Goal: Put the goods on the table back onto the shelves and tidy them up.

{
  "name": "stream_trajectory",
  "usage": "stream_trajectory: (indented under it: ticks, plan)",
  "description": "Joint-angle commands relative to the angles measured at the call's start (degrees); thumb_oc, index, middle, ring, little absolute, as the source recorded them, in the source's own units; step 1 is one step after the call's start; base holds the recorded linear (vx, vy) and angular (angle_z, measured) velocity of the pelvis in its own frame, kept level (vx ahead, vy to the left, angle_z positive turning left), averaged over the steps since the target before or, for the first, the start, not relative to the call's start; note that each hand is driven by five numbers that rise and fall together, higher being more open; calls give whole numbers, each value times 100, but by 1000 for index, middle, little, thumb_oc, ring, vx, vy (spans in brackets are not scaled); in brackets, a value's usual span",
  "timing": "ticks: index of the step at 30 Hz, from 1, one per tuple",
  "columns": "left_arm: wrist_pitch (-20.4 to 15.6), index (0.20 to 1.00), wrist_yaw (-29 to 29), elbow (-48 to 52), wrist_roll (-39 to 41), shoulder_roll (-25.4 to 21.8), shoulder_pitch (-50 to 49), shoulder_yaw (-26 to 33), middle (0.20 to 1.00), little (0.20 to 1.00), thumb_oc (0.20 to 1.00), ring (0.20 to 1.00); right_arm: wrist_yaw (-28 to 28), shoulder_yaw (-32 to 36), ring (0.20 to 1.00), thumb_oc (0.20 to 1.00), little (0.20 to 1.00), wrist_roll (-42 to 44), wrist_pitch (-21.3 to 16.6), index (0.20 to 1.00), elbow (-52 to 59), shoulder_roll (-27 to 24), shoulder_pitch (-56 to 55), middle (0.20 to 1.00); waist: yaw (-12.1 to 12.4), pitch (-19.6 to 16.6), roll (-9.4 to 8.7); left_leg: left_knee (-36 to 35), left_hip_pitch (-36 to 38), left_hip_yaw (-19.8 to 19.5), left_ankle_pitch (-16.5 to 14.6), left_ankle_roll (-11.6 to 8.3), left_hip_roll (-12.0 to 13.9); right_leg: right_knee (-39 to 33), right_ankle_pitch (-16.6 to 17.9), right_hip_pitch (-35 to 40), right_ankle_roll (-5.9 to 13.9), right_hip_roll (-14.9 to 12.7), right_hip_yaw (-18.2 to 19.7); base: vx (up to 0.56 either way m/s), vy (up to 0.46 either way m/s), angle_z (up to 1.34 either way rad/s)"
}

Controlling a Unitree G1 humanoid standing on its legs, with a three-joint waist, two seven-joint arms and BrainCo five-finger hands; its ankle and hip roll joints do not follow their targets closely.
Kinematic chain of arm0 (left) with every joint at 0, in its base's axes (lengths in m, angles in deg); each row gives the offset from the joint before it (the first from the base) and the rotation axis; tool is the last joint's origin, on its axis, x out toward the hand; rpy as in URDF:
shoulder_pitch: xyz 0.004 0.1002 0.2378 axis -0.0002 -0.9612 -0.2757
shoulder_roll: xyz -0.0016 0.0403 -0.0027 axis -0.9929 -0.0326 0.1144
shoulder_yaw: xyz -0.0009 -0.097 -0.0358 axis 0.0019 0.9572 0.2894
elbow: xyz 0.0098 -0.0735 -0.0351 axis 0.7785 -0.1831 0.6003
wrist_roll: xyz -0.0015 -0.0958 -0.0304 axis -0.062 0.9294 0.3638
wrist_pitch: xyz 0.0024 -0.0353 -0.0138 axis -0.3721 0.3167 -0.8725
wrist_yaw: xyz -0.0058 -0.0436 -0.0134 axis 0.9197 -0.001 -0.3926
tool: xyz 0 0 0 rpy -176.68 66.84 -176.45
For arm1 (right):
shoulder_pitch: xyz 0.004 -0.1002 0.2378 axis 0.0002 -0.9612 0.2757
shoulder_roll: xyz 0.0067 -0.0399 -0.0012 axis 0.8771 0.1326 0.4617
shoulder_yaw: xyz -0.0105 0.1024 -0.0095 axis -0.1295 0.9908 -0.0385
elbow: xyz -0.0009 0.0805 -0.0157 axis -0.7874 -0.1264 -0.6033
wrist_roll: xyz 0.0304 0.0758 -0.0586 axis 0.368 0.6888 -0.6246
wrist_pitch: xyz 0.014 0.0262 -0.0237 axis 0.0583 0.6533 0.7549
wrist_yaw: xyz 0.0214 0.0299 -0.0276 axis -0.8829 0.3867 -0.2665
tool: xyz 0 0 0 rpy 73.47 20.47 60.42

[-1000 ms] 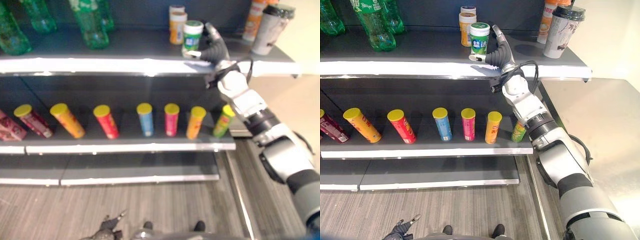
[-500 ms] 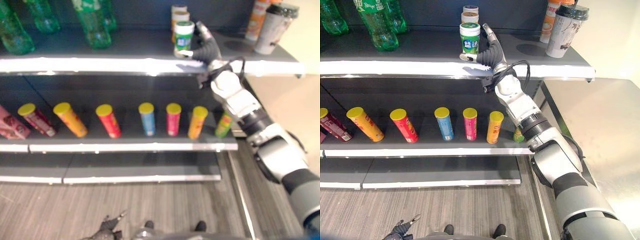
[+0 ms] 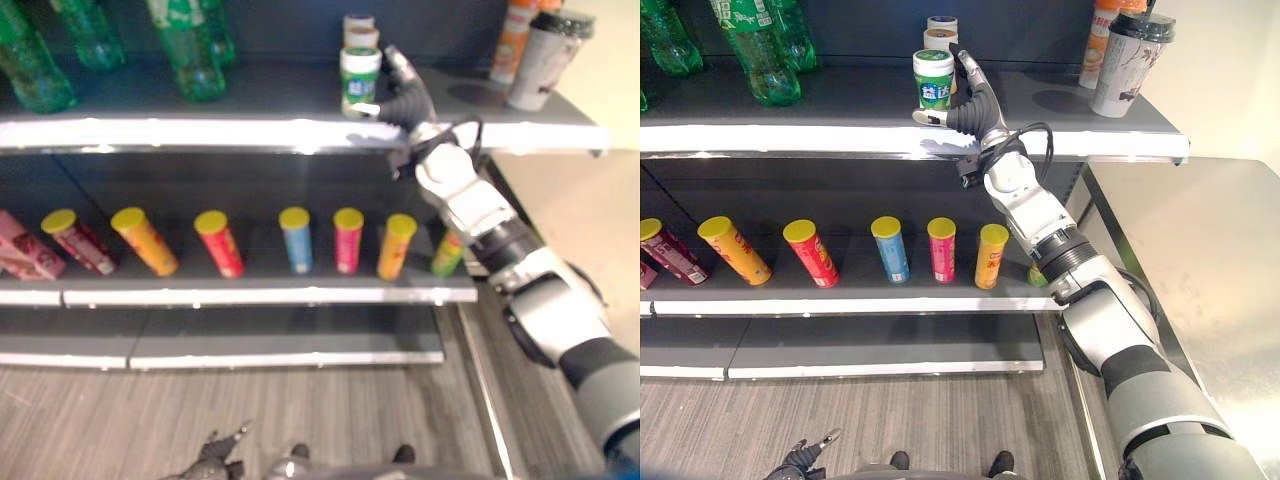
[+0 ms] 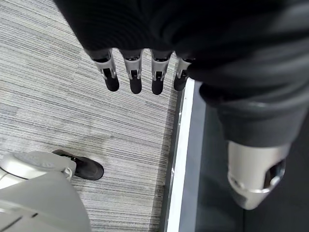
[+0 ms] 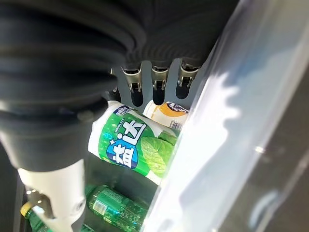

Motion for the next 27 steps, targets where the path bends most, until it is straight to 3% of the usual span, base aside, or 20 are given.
stream_trajectory:
  ticks: [1,7,11,16,17,21,24,26,27]
  plan:
    - [-92,1000,92,-64,78,-496,213,-50,1000,1000,1000,1000,146,-212,1000,1000,1000,-303,-103,1000,-432,84,746,1000,95,38,-415,65,26,553,-505,-62,-93,472,-594,140,609,-695,550,0,0,0]
    - [-97,1000,207,0,62,-469,302,-50,1000,1000,1000,1000,774,125,1000,1000,1000,-1152,-161,1000,453,-327,701,1000,5,52,-345,63,41,573,-519,-47,-76,490,-607,118,612,-692,577,0,0,0]
    - [-107,1000,275,45,-33,-418,367,47,1000,1000,1000,1000,1174,642,1000,1000,1000,-1880,-271,1000,1819,-815,331,1000,-50,56,-281,65,60,585,-550,-20,-81,486,-636,121,625,-699,599,0,0,0]
    - [-102,1000,226,1,-81,-429,393,158,1000,1000,1000,1000,892,886,1000,1000,1000,-1564,-568,1000,2798,-1021,-135,1000,-94,46,-259,60,85,601,-560,-15,-77,459,-644,144,620,-696,613,0,0,0]
    - [-112,1000,72,-33,-170,-447,330,280,1000,1000,1000,1000,109,813,1000,1000,1000,-734,-1028,1000,3822,-1392,-670,1000,-136,27,-248,51,113,639,-563,-29,-63,431,-652,160,622,-682,644,0,0,0]
    - [-129,1000,-227,-7,-301,-399,181,360,1000,1000,1000,1000,-1274,823,1000,1000,1000,900,-1438,1000,4895,-1628,-1938,1000,-217,26,-188,52,160,738,-570,-53,-27,406,-651,160,628,-657,681,0,-1,-11]
    - [-196,1000,-432,145,-407,-320,112,401,1000,1000,1000,1000,-2274,732,1000,1000,1000,1887,-1405,1000,5573,-1725,-3096,1000,-323,48,-125,54,175,795,-569,-76,-1,399,-655,133,633,-631,724,-1,-10,-14]
    - [-196,1000,-486,196,-441,-316,83,412,1000,1000,1000,1000,-2510,799,1000,1000,1000,2088,-1351,1000,5783,-1831,-3507,1000,-344,54,-107,50,173,809,-570,-82,7,401,-655,120,636,-626,735,-14,-13,-15]
    - [-246,1000,-578,321,-545,-329,32,452,1000,1000,1000,1000,-2976,959,1000,1000,1000,2607,-1163,1000,5884,-1852,-4602,1000,-438,100,-59,50,156,843,-559,-101,31,420,-665,75,640,-617,753,-26,-17,-18]
